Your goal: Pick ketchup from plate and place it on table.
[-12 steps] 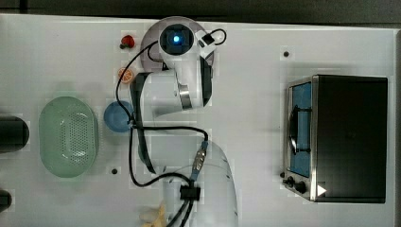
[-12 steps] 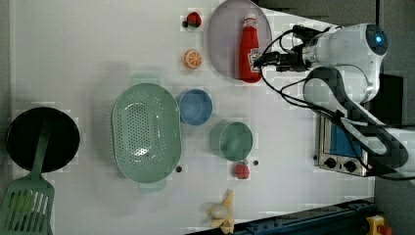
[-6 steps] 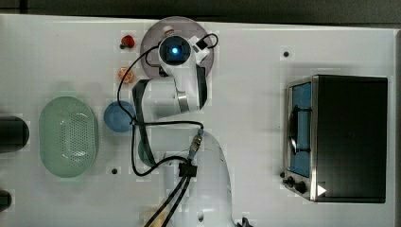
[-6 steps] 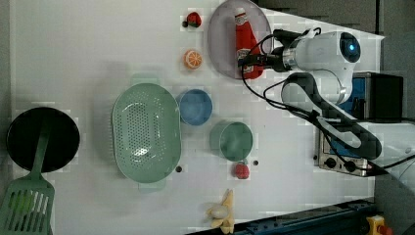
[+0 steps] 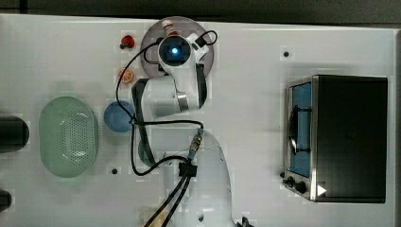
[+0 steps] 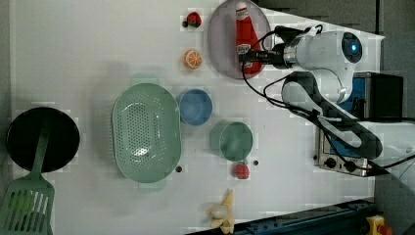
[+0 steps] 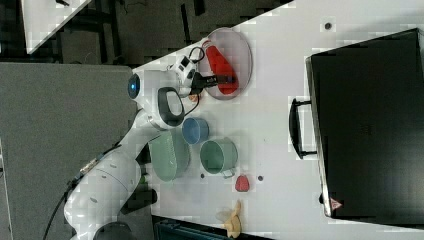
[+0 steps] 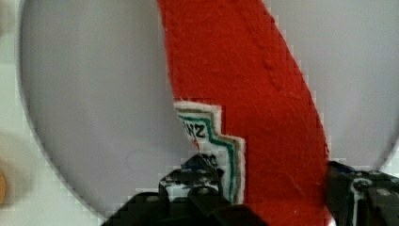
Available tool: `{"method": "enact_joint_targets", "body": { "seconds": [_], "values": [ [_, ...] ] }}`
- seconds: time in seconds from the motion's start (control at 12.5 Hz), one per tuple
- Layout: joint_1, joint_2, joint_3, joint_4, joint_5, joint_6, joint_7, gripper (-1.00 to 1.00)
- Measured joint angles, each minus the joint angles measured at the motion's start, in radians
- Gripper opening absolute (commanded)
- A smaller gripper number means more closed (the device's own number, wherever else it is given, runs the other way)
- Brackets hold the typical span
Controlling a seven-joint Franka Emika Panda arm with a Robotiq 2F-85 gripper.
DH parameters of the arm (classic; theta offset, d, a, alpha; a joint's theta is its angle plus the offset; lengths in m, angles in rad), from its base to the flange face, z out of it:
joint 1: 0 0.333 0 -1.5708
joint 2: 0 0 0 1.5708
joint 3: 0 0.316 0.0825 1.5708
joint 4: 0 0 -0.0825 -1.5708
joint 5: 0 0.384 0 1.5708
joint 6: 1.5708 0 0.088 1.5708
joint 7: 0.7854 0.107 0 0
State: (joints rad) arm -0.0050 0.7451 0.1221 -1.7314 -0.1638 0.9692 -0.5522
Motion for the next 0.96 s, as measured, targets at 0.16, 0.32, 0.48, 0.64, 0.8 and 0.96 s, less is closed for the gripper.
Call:
{"method": "enact_joint_targets", "body": {
  "seconds": [0.16,0.32,0.48,0.64,0.8,0.96],
  "values": [
    [0.003,-0.006,-0.008,-0.004,0.001,0.0,0.002,0.21],
    [0.001,-0.045,-0.007,-0.013,-0.003,-0.037,0.005,0.21],
    [-0.007,-0.14,-0.006,-0.041,0.001,-0.125,0.006,0.21],
    [-0.02,-0.265,-0.002,-0.049,0.004,-0.25,0.008,0.21],
    [-0.021,-0.4,-0.018,-0.041,0.022,-0.388,0.008,0.21],
    [-0.036,-0.533,-0.032,-0.046,0.1,-0.484,0.008,0.21]
  ]
}}
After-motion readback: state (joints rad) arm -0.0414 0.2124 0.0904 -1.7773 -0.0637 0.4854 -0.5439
